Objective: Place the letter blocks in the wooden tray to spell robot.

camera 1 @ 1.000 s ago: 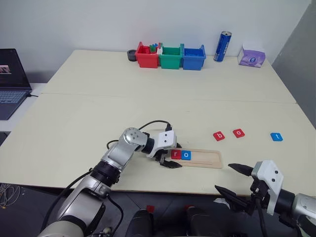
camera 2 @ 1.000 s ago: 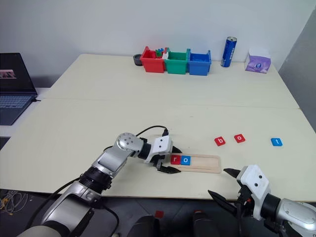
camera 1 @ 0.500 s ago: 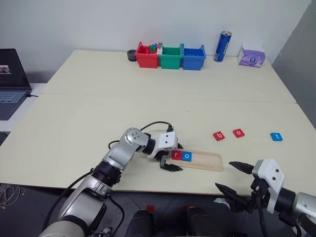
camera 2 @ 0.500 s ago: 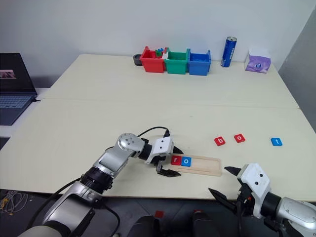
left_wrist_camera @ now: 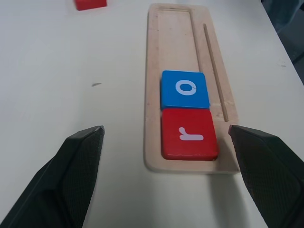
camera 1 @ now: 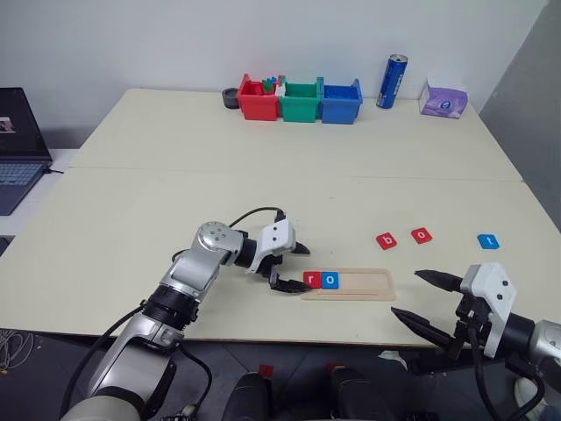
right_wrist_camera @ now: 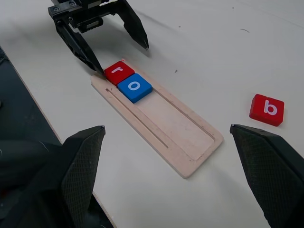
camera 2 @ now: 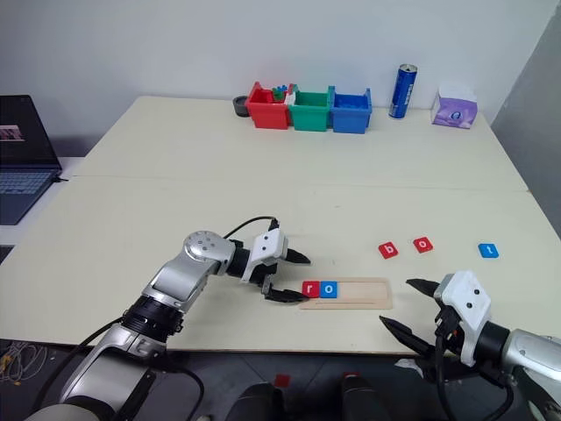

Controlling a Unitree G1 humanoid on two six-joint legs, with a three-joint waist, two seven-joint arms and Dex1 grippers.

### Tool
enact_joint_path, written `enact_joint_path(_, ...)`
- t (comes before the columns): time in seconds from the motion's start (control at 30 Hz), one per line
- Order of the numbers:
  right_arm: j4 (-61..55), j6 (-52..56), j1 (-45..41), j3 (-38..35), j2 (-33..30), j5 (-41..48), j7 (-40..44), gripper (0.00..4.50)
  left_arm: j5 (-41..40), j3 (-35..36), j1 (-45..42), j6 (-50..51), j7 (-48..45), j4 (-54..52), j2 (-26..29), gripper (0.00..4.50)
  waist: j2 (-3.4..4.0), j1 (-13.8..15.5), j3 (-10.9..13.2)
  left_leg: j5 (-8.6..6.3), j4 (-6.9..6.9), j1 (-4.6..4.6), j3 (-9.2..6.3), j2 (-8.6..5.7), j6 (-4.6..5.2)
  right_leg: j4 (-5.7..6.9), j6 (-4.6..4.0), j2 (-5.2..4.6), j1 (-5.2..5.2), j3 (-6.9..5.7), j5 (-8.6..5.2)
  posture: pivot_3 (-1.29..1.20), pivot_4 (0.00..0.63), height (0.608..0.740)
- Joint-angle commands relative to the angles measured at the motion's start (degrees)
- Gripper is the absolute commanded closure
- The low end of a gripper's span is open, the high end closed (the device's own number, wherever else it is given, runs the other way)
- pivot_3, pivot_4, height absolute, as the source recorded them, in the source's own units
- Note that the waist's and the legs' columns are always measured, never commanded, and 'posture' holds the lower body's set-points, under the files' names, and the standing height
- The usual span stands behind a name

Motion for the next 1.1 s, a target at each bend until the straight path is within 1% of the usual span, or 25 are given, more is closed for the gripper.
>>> enact_joint_path(0.03,2.52,0.30,-4.83,0.83,-0.47,-0.96,-1.47,0.00,-1.88,4.46,-1.18,-2.29,1.96,0.14,0.97,0.07,0.00,-0.20,0.00,0.00,0.00,0.03,0.00,0.00,0.00,0.01,0.00,0.00,0.00,0.02,0.00,0.00,0.150,0.740)
enact_joint_path(0.17,7.98,3.58,-13.30,6.07,0.39,-5.74,-7.42,0.00,-6.18,9.86,0.27,-0.42,1.67,-1.97,3.23,0.07,0.00,-0.79,0.01,0.00,-0.01,0.05,0.00,0.01,0.00,0.04,-0.01,0.02,-0.01,0.03,0.01,0.00,0.150,0.740)
enact_joint_path(0.33,15.85,7.68,-24.48,12.49,6.84,-9.73,-15.62,0.00,-13.01,14.94,8.24,5.54,0.32,-12.74,8.18,0.07,0.04,-1.02,0.01,0.00,-0.12,0.09,-0.08,0.18,-0.01,0.05,-0.13,0.07,-0.07,0.11,0.02,0.00,0.150,0.740)
enact_joint_path(0.43,20.37,8.39,-29.13,15.89,9.91,-12.48,-17.97,0.00,-15.41,16.61,13.31,7.37,-0.28,-18.42,11.11,0.07,0.07,-0.82,0.04,0.00,-0.13,0.06,-0.09,0.22,-0.01,0.06,-0.21,-0.02,-0.09,0.15,0.06,0.00,0.150,0.740)
enact_joint_path(0.6,26.82,9.26,-33.88,18.84,13.89,-15.37,-20.28,0.00,-18.42,18.22,16.96,9.13,-0.22,-22.39,13.62,0.07,0.05,-0.30,0.06,0.00,-0.04,-0.08,-0.06,0.10,0.00,0.02,-0.18,-0.15,-0.09,0.06,0.04,0.00,0.150,0.740)
enact_joint_path(0.77,32.11,10.08,-36.58,19.64,16.02,-17.85,-21.72,0.00,-18.44,18.52,19.46,7.43,-0.95,-23.00,15.31,0.07,0.06,-0.67,0.07,0.00,-0.06,-0.05,-0.03,0.11,0.00,0.03,-0.30,-0.14,-0.11,0.03,0.11,0.00,0.150,0.740)
enact_joint_path(0.9,33.47,12.64,-37.53,19.65,16.90,-17.40,-20.94,0.00,-16.85,17.73,21.16,4.19,-1.63,-22.60,16.30,0.07,0.09,-0.77,0.08,0.00,-0.10,-0.03,-0.03,0.14,0.00,0.04,-0.33,-0.11,-0.14,0.03,0.13,0.00,0.150,0.740)
enact_joint_path(1.0,33.36,13.69,-37.59,20.25,17.62,-17.19,-20.39,0.60,-16.43,17.19,21.90,2.60,-1.81,-22.57,16.40,0.00,0.09,-0.78,0.07,0.00,-0.10,-0.02,-0.02,0.15,0.00,0.04,-0.34,-0.10,-0.14,0.03,0.14,0.00,0.150,0.740)
enact_joint_path(1.07,33.71,14.29,-37.87,19.97,18.79,-17.29,-21.14,1.24,-16.30,16.97,22.17,2.00,-1.91,-22.54,16.35,0.00,0.10,-0.79,0.07,-0.01,-0.10,0.00,-0.01,0.15,0.00,0.04,-0.34,-0.10,-0.13,0.04,0.13,0.00,0.150,0.740)
enact_joint_path(1.1,33.80,14.50,-37.96,19.81,19.16,-17.42,-21.31,1.64,-16.28,16.93,22.22,1.87,-1.90,-22.55,16.33,0.00,0.10,-0.79,0.07,0.00,-0.10,0.00,-0.01,0.15,0.00,0.04,-0.34,-0.10,-0.13,0.04,0.13,0.00,0.150,0.740)
